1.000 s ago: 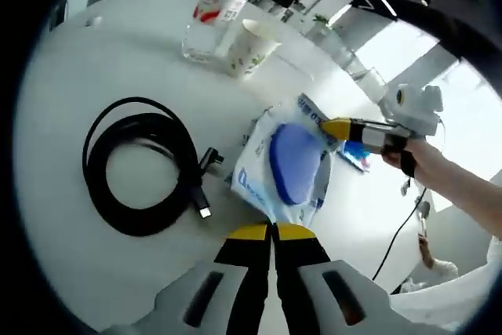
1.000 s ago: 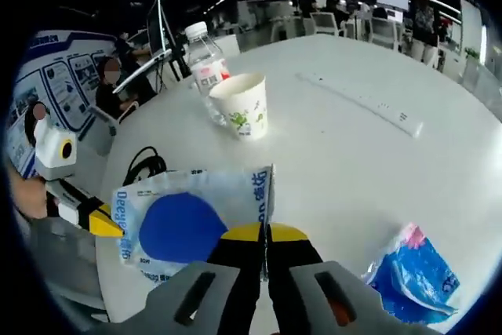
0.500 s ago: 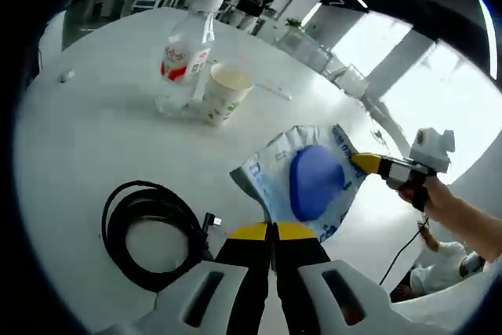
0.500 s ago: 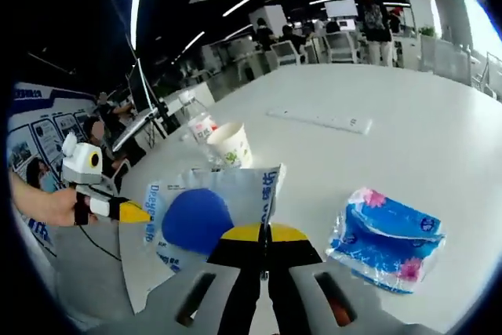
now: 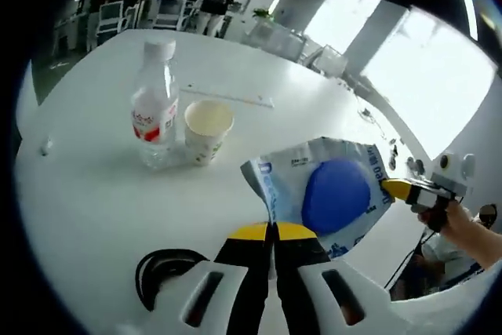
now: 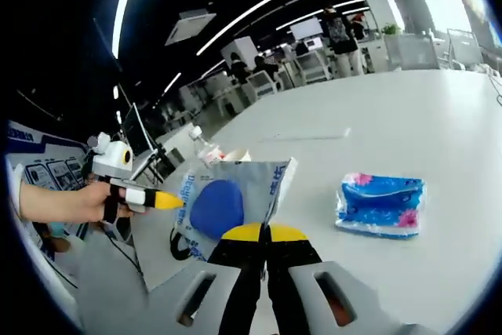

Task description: Arrange the tabletop items into an orderly group along one side of the table until the central work area is clear of visible clutter.

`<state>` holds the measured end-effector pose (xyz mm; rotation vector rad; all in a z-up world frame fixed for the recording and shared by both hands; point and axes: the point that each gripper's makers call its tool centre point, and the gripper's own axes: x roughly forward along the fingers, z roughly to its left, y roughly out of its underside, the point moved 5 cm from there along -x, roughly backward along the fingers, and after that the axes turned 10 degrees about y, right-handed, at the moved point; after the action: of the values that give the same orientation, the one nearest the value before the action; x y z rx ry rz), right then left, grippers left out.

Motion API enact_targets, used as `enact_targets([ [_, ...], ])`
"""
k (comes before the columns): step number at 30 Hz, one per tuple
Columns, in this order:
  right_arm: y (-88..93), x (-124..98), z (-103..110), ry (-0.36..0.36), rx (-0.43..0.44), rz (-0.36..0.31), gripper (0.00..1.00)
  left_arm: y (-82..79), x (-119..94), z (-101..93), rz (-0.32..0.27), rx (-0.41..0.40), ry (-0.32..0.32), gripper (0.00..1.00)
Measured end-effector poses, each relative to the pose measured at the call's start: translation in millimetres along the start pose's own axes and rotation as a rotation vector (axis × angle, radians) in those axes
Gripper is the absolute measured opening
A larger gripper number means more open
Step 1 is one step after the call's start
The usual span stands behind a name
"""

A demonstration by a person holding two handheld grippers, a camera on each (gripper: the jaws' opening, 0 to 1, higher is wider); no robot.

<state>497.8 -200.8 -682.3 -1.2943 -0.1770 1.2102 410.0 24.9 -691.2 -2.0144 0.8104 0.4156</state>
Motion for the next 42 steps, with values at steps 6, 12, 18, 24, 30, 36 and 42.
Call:
enact_targets([
  [6,3.1,-7.4,-1.1,0.034,0.037,-0.017,0.0,-7.6,3.1,-6.3,0.026,0.051,0.01,0.0],
  [12,2.3,-8.3,0.8,0.043,0.027,-0.02,0.0,-8.1,3.5,-6.1,0.041,0.081,0.001,0.0],
  [18,-0.8,-3.6,-0.4,0.054,0.008,-0.012,0.0,-10.6,4.9,-5.0,0.049,0.093,-0.012,0.0],
  [24,-6.4,2.3,-2.3,0.059,-0.007,-0.007,0.0,-18.3,7.5,-4.2,0.067,0.132,-0.036,0.0],
  [30,-10.7,8.6,-5.6,0.064,-0.017,-0.005,0.0,-23.9,12.9,-0.9,0.074,0.144,-0.051,0.0],
  [36,-11.8,17.3,-12.8,0.083,-0.017,0.008,0.0,-30.1,20.4,0.4,0.095,0.184,-0.067,0.0],
  [42,-16.6,25.7,-16.3,0.085,-0.024,0.007,0.0,-36.5,25.8,6.4,0.101,0.187,-0.073,0.0],
])
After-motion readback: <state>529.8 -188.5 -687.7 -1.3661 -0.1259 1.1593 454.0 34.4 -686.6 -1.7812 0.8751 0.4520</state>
